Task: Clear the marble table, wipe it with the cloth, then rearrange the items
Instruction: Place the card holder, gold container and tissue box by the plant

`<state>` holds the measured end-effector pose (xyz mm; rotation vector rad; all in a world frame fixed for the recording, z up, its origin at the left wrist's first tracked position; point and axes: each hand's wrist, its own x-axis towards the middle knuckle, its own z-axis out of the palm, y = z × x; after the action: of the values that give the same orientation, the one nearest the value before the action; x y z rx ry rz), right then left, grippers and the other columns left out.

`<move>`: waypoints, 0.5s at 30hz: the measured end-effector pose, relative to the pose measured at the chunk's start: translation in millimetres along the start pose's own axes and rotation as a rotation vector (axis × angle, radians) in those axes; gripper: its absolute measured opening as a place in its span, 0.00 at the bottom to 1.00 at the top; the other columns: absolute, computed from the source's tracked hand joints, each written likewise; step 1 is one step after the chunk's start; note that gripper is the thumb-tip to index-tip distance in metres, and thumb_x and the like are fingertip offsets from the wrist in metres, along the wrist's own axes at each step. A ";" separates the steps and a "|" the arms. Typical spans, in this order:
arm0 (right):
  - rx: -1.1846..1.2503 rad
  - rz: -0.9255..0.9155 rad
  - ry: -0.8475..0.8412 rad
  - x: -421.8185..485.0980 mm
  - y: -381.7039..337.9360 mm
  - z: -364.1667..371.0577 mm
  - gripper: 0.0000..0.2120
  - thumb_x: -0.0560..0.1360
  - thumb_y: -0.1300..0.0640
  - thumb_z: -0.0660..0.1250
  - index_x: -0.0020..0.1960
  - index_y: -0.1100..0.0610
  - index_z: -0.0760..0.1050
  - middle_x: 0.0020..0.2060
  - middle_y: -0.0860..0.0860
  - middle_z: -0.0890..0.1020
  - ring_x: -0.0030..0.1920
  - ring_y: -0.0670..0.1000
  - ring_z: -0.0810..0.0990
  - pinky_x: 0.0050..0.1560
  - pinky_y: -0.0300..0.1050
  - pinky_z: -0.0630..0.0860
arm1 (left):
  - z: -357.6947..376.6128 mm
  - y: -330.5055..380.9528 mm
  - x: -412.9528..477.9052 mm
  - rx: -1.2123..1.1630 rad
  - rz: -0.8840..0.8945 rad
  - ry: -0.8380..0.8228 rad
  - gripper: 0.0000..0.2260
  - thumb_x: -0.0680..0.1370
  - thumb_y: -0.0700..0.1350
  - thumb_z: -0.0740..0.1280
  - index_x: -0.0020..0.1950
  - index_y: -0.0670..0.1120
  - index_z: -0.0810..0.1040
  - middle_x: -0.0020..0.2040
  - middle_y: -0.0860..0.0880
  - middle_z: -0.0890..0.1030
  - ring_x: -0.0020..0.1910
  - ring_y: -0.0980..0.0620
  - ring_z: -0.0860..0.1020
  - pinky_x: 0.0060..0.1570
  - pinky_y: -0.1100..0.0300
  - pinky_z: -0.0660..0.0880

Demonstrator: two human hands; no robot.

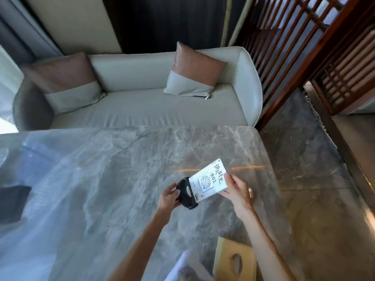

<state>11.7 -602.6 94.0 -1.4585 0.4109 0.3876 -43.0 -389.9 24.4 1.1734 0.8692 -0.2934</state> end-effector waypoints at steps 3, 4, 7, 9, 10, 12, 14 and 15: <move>0.021 0.047 -0.056 -58.8 30.0 37.9 0.10 0.80 0.56 0.61 0.56 0.59 0.77 0.50 0.54 0.85 0.48 0.50 0.85 0.45 0.44 0.83 | -71.9 -17.9 -42.6 -0.013 0.039 -0.005 0.14 0.79 0.34 0.62 0.65 0.39 0.74 0.55 0.40 0.81 0.50 0.42 0.81 0.39 0.61 0.81; 0.021 0.068 -0.069 -73.6 41.2 46.1 0.10 0.80 0.56 0.61 0.57 0.59 0.77 0.51 0.54 0.85 0.49 0.50 0.85 0.46 0.45 0.83 | -90.0 -21.5 -55.3 -0.006 0.057 -0.017 0.14 0.79 0.35 0.62 0.65 0.39 0.75 0.55 0.39 0.81 0.50 0.42 0.81 0.39 0.62 0.81; 0.038 0.140 -0.118 -126.8 77.9 80.3 0.12 0.80 0.55 0.61 0.61 0.58 0.76 0.54 0.56 0.84 0.53 0.53 0.84 0.48 0.47 0.82 | -156.2 -35.8 -94.8 0.005 0.086 -0.029 0.14 0.79 0.36 0.63 0.65 0.38 0.76 0.54 0.38 0.81 0.46 0.48 0.82 0.37 0.64 0.80; 0.077 0.182 -0.126 -157.7 97.2 101.1 0.14 0.80 0.55 0.61 0.63 0.58 0.74 0.56 0.58 0.83 0.56 0.56 0.83 0.52 0.51 0.81 | -194.8 -43.6 -116.7 0.007 0.098 -0.012 0.13 0.78 0.34 0.63 0.62 0.39 0.76 0.52 0.39 0.82 0.39 0.55 0.83 0.35 0.65 0.79; 0.094 0.194 -0.124 -169.9 104.0 107.5 0.14 0.80 0.56 0.60 0.64 0.59 0.74 0.56 0.58 0.83 0.56 0.57 0.83 0.52 0.52 0.81 | -209.1 -48.3 -124.7 0.010 0.099 -0.005 0.13 0.78 0.34 0.64 0.62 0.40 0.76 0.51 0.40 0.82 0.37 0.57 0.83 0.35 0.65 0.79; 0.100 0.217 -0.137 -197.3 117.0 133.1 0.13 0.80 0.57 0.60 0.62 0.58 0.75 0.55 0.57 0.84 0.54 0.56 0.83 0.49 0.50 0.82 | -248.1 -56.3 -144.7 0.015 0.096 0.032 0.16 0.75 0.37 0.68 0.62 0.39 0.76 0.54 0.40 0.82 0.40 0.54 0.83 0.41 0.60 0.81; 0.075 0.235 -0.178 -218.3 126.0 155.4 0.12 0.81 0.58 0.59 0.62 0.57 0.75 0.55 0.57 0.84 0.55 0.56 0.83 0.50 0.50 0.81 | -282.8 -60.8 -161.4 0.016 0.084 0.081 0.20 0.73 0.39 0.70 0.64 0.39 0.76 0.57 0.38 0.82 0.45 0.48 0.82 0.47 0.54 0.81; 0.056 0.238 -0.207 -227.0 128.6 166.2 0.12 0.81 0.58 0.59 0.62 0.57 0.75 0.56 0.57 0.83 0.56 0.57 0.83 0.51 0.51 0.81 | -297.2 -61.3 -171.0 0.008 0.089 0.102 0.18 0.74 0.38 0.69 0.64 0.39 0.75 0.57 0.37 0.81 0.46 0.46 0.82 0.46 0.54 0.81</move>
<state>-243.5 -428.2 105.5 -1.3038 0.4257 0.7062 -322.8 -187.9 71.9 1.2391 0.9023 -0.1661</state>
